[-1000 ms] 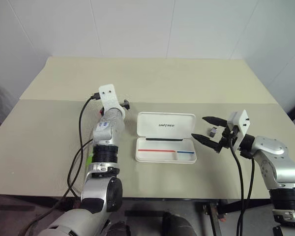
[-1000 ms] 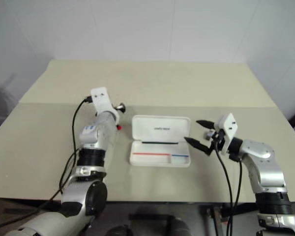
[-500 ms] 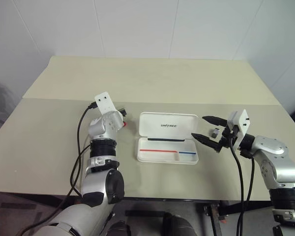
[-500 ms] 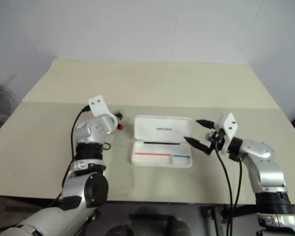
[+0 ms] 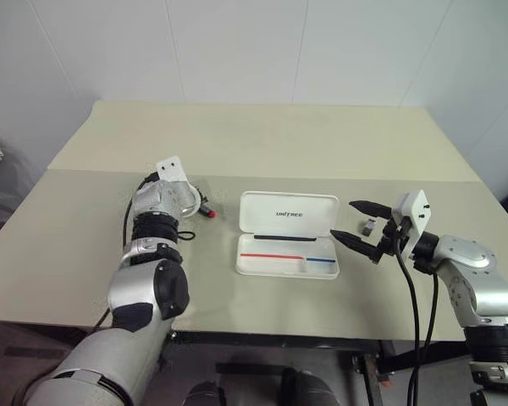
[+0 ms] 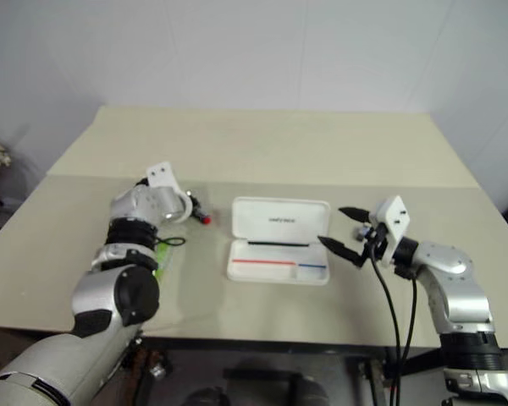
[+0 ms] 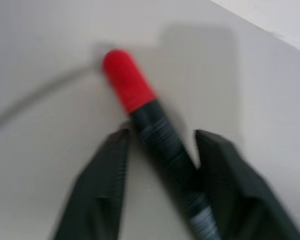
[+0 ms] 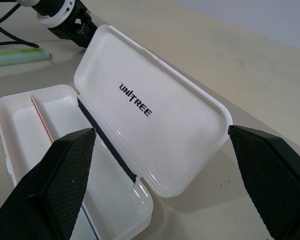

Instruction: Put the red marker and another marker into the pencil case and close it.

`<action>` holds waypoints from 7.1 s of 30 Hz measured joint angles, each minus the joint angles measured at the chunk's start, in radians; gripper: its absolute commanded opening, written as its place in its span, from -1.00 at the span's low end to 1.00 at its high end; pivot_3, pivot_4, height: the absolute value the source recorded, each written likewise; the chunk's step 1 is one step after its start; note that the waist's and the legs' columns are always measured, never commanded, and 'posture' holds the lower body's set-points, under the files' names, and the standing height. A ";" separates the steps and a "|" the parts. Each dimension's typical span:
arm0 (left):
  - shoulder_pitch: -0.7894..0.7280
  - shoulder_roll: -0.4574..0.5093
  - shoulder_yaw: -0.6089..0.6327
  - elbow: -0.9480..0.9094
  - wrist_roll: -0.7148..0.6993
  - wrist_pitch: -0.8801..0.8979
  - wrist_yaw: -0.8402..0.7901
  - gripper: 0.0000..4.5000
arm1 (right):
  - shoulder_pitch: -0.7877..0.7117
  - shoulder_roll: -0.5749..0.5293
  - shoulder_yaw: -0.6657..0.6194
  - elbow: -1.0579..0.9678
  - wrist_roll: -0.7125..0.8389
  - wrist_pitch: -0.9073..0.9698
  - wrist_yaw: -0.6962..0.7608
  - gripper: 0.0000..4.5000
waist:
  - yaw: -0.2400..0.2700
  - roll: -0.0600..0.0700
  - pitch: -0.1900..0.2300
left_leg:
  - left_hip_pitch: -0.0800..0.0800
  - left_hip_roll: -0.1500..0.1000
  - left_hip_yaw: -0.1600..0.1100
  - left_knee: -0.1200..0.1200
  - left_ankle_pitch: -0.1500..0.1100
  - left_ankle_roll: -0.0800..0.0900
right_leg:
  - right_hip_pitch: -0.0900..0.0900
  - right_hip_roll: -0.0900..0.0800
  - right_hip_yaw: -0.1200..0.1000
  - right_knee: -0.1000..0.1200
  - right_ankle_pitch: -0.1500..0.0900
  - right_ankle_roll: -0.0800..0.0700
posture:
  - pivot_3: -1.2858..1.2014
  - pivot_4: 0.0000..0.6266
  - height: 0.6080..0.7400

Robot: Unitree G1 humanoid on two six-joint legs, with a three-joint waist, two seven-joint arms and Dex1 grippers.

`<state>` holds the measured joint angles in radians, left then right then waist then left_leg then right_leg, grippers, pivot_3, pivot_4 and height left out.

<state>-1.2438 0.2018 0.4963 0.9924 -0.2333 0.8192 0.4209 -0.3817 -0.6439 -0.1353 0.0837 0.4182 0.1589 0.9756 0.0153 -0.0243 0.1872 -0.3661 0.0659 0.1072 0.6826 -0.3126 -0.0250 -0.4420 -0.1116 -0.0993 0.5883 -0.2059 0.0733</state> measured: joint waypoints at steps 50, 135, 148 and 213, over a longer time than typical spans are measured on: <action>0.152 0.234 -0.749 -0.812 -0.091 -0.047 -1.430 -0.75 | 0.089 -0.099 -0.106 -0.070 0.111 0.023 0.123 1.00 | -0.014 -0.003 0.002 | -0.005 0.000 0.003 -0.008 -0.002 -0.001 | -0.005 0.000 -0.001 -0.003 -0.003 0.005 | 0.03 -0.52 1.00; 0.792 -0.132 -0.423 -1.686 0.489 0.630 -0.509 0.99 | -0.126 -0.050 0.035 0.129 0.087 0.036 0.296 1.00 | 0.004 -0.003 0.002 | -0.006 0.000 -0.003 0.000 -0.006 0.005 | -0.003 -0.001 -0.001 0.002 -0.004 0.004 | 0.03 -0.52 1.00; 1.049 -0.164 -0.229 -1.703 0.339 0.380 -0.557 0.99 | -0.156 -0.009 0.053 0.165 0.051 0.020 0.312 1.00 | 0.006 -0.003 0.002 | -0.004 0.000 -0.003 0.000 -0.006 0.004 | -0.003 -0.002 -0.003 0.002 -0.005 0.001 | 0.03 -0.52 1.00; 0.418 0.439 -0.890 -1.172 -0.163 0.089 -1.410 -0.52 | 0.145 -0.021 -0.040 -0.024 0.113 -0.079 0.269 1.00 | 0.007 -0.001 0.002 | -0.006 0.001 -0.005 -0.002 -0.007 -0.001 | -0.003 0.001 -0.005 -0.002 -0.007 0.002 | 0.03 -0.52 1.00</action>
<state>-0.8256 0.6409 -0.3936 -0.1796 -0.3968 0.9083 -0.9889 -0.2367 -0.6651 -0.1756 0.0593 0.5311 0.0796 1.2449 0.0227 -0.0251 0.1895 -0.3718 0.0666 0.1022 0.6803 -0.3193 -0.0255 -0.4447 -0.1109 -0.1038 0.5859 -0.2126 0.0751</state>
